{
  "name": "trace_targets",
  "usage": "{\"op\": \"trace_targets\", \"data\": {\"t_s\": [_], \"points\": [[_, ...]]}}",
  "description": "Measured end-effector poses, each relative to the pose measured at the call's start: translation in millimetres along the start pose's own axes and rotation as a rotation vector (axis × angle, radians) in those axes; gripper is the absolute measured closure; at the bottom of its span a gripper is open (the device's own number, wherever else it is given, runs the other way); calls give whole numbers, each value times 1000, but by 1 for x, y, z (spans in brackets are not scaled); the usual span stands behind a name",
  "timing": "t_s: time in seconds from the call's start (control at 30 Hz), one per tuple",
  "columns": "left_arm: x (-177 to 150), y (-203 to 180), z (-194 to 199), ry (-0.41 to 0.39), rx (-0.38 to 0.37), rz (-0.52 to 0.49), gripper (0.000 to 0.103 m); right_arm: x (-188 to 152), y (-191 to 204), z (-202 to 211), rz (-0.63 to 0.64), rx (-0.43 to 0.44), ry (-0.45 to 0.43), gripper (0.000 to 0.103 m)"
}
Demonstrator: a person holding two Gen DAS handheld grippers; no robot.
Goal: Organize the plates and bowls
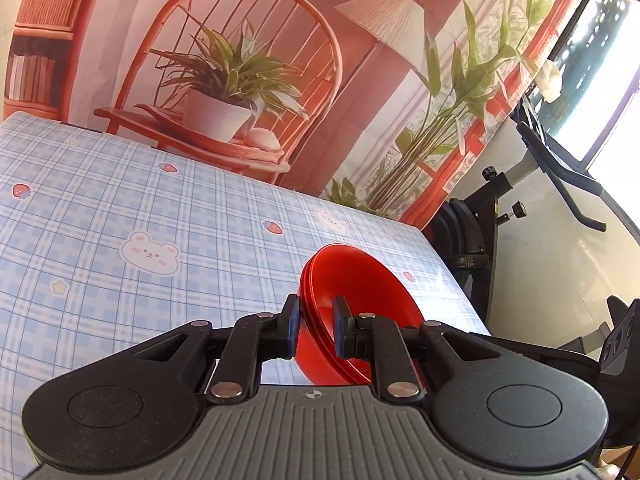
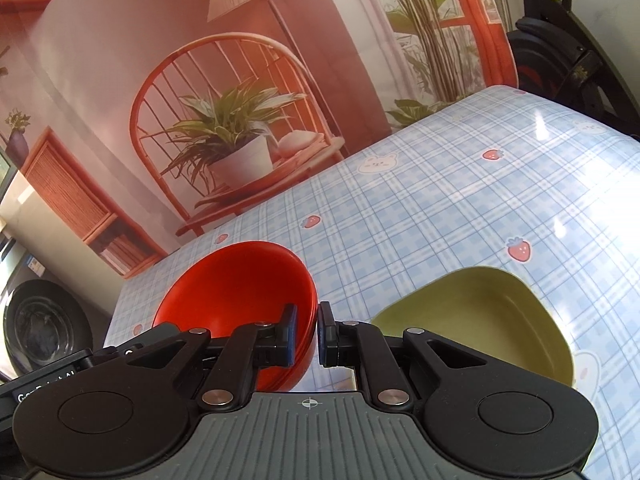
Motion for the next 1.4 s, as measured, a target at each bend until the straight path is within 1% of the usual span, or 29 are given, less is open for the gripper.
{"op": "trace_targets", "data": {"t_s": [0.23, 0.33, 0.53, 0.63, 0.83, 1.0, 1.13, 1.23, 1.33, 1.4], "points": [[-22, -36, -25, 83, -46, -73, 85, 1, -52, 26, -96, -33, -43, 94], [-29, -46, -38, 113, -59, -91, 85, 1, -71, 31, -119, -56, -54, 94], [-39, -55, -60, 147, -44, -141, 85, -4, -96, 30, -158, -81, -62, 94], [-42, -52, -65, 168, -30, -153, 85, -7, -100, 28, -152, -83, -71, 94], [-46, -46, -77, 208, -11, -150, 85, -8, -102, 20, -155, -84, -59, 94], [-44, -43, -78, 211, -8, -151, 85, -11, -106, 15, -179, -80, -39, 95], [-46, -42, -79, 217, -8, -149, 85, -12, -103, 14, -172, -87, -39, 95], [-44, -44, -76, 208, 9, -150, 84, -12, -101, 15, -163, -89, -37, 96], [-38, -45, -65, 176, 18, -157, 83, -7, -98, 19, -134, -110, -53, 95], [-34, -47, -57, 149, 33, -175, 77, -4, -95, 24, -108, -120, -75, 95]]}}
Point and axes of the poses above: each gripper's, at about its wrist camera, not at the fingertips, and z roughly against the way its jaws point, y to its left, x to its top, the point moved 2 cm from there along -z, roughly the way its jaws point, and after that the axes turned 1 degree about -x, right-handed, at the moved point
